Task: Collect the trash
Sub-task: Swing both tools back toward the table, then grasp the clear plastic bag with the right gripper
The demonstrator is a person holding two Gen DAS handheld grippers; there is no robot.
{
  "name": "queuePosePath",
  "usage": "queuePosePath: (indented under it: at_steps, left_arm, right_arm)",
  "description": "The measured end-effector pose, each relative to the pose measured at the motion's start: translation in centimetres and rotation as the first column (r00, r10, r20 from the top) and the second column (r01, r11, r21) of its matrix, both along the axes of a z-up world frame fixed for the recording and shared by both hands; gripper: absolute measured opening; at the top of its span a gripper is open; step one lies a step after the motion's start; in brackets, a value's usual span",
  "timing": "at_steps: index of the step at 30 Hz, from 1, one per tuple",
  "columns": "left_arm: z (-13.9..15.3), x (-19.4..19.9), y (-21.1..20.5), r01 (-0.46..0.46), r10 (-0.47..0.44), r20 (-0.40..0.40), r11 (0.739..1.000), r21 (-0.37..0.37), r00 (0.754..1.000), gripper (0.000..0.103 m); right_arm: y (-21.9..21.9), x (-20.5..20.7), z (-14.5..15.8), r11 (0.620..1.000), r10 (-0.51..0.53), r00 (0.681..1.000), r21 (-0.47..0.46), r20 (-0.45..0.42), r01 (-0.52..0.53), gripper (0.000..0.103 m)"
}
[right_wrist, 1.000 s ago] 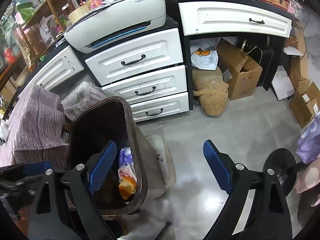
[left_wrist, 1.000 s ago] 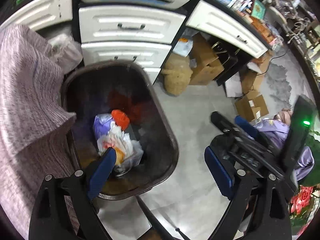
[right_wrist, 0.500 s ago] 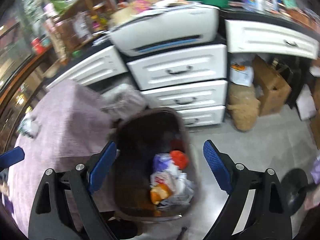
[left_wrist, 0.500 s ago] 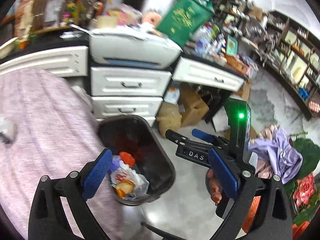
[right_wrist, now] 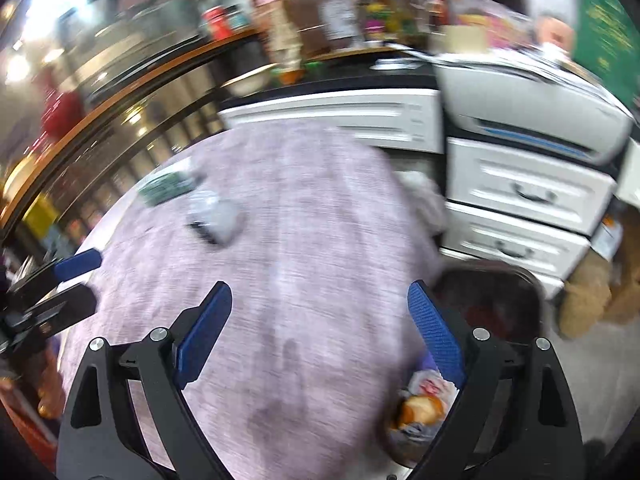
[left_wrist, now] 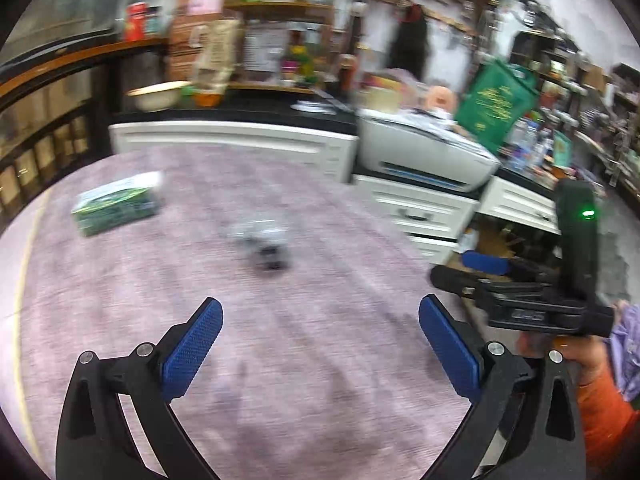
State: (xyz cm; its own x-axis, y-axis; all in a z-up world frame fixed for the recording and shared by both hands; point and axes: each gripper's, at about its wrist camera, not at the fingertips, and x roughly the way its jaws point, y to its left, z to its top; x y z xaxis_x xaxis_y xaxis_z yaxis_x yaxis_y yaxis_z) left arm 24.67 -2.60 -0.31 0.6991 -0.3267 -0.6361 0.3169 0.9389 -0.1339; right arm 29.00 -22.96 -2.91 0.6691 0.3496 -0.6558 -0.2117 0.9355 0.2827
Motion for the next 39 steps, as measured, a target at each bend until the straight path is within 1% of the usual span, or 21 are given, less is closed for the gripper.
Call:
queuePosePath:
  at_steps: [3,5,8,10,12,14,17,19,21,23,24,26,27,29,33,35,38,39]
  left_arm:
    - [0.2,0.9,3.5,-0.100,0.100,0.003,0.995,0.026,0.995,0.097]
    - [0.9,1.7,5.4,-0.148,0.146,0.029,0.987,0.057,0.989,0.097]
    - [2.1,3.2,7.8,-0.185,0.182,0.043,0.978,0.099,0.982,0.097]
    - [2.7,4.1,8.7,-0.193,0.189,0.048,0.975,0.109,0.981,0.097]
    - [3.1,5.0,9.3,-0.195,0.191,0.046,0.974,0.113,0.981,0.097]
    - [3.2,6.2,9.6,-0.189,0.187,0.025,0.976,0.108,0.982,0.097]
    - [2.9,7.8,9.7,-0.182,0.184,-0.006,0.977,0.114,0.983,0.097]
    - [2.5,8.5,9.6,-0.179,0.183,-0.016,0.974,0.136,0.983,0.097]
    - [2.0,9.4,9.6,-0.174,0.181,-0.026,0.969,0.173,0.983,0.097]
    - [1.6,10.0,9.6,-0.172,0.182,-0.033,0.965,0.199,0.983,0.097]
    - [1.3,10.5,9.7,-0.171,0.183,-0.040,0.963,0.210,0.982,0.097]
    - [1.0,11.4,10.0,-0.177,0.193,-0.043,0.952,0.248,0.980,0.097]
    - [0.7,11.8,10.2,-0.176,0.195,-0.044,0.945,0.277,0.980,0.097]
    - [0.3,12.3,10.4,-0.159,0.180,-0.040,0.935,0.318,0.983,0.097]
    - [-0.5,13.5,10.5,-0.090,0.118,-0.043,0.903,0.420,0.992,0.097]
    - [-0.7,13.9,10.4,-0.034,0.067,-0.058,0.893,0.449,0.996,0.097]
    - [-0.4,14.4,10.5,0.066,-0.040,-0.067,0.883,0.465,0.997,0.097]
    - [-0.4,14.9,10.7,0.099,-0.069,-0.080,0.870,0.483,0.994,0.097]
  right_arm:
    - [3.9,1.2,0.8,0.995,0.097,0.995,-0.005,0.006,-0.097,0.089]
    - [6.7,2.1,1.1,0.986,0.163,0.987,-0.022,0.006,-0.162,0.089]
    - [9.3,2.9,1.1,0.977,0.209,0.978,-0.052,-0.003,-0.208,0.089]
    - [10.9,4.2,0.9,0.969,0.237,0.971,-0.066,-0.025,-0.238,0.089]
    - [12.0,5.5,0.5,0.965,0.242,0.969,-0.091,-0.048,-0.246,0.089]
    - [12.7,6.6,0.0,0.962,0.246,0.966,-0.104,-0.080,-0.254,0.089]
    - [13.6,7.7,-0.7,0.959,0.244,0.964,-0.125,-0.105,-0.256,0.089]
    - [14.1,8.6,-1.2,0.955,0.241,0.964,-0.147,-0.115,-0.257,0.088]
    - [14.3,9.4,-1.6,0.953,0.237,0.964,-0.164,-0.119,-0.255,0.083]
    - [14.7,10.2,-2.0,0.952,0.235,0.963,-0.171,-0.132,-0.255,0.072]
    - [14.8,10.6,-2.4,0.952,0.231,0.962,-0.173,-0.143,-0.254,0.070]
    - [15.0,11.2,-2.8,0.951,0.231,0.960,-0.172,-0.158,-0.257,0.057]
    - [15.0,11.2,-2.8,0.952,0.228,0.961,-0.174,-0.154,-0.254,0.055]
    - [14.9,11.3,-2.7,0.951,0.233,0.961,-0.174,-0.150,-0.257,0.052]
    - [14.1,10.9,-2.0,0.957,0.230,0.963,-0.146,-0.140,-0.250,0.050]
    - [13.6,10.5,-1.4,0.959,0.236,0.962,-0.129,-0.135,-0.253,0.050]
    - [12.9,9.4,-0.6,0.957,0.246,0.962,-0.129,-0.116,-0.260,0.050]
    - [12.6,8.8,-0.2,0.957,0.249,0.963,-0.126,-0.107,-0.262,0.050]
